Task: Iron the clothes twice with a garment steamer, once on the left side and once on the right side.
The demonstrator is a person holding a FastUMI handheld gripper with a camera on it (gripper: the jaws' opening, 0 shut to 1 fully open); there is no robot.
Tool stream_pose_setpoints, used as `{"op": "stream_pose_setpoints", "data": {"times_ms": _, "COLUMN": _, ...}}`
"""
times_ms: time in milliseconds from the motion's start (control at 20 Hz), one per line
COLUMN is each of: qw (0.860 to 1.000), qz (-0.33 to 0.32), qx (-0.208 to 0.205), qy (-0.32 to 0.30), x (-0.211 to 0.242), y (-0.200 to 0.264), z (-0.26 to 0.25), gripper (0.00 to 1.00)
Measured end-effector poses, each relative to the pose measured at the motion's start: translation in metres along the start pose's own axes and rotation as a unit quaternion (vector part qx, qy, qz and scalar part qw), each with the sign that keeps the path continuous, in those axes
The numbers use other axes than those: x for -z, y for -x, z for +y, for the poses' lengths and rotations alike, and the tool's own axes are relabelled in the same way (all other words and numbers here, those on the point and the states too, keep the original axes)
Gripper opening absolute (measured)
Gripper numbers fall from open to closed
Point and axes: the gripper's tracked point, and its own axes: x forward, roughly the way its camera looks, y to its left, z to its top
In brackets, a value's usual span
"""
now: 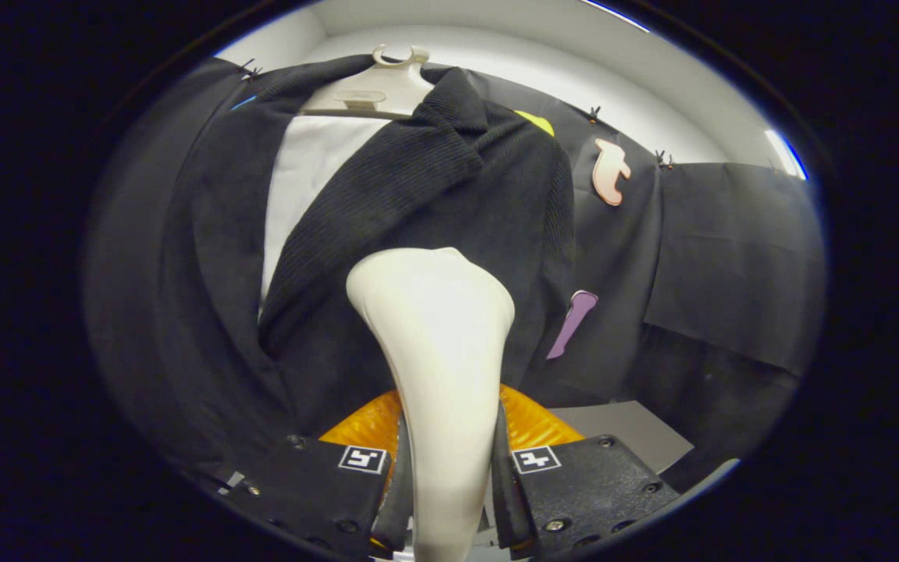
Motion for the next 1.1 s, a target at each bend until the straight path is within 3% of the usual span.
{"op": "stream_pose_setpoints", "data": {"times_ms": 500, "qw": 0.999, "qz": 0.021, "qx": 0.007, "qy": 0.044, "x": 0.048, "y": 0.001, "z": 0.015, "gripper": 0.45}}
{"op": "stream_pose_setpoints", "data": {"times_ms": 1100, "qw": 0.996, "qz": 0.076, "qx": 0.016, "qy": 0.043, "x": 0.111, "y": -0.011, "z": 0.019, "gripper": 0.45}}
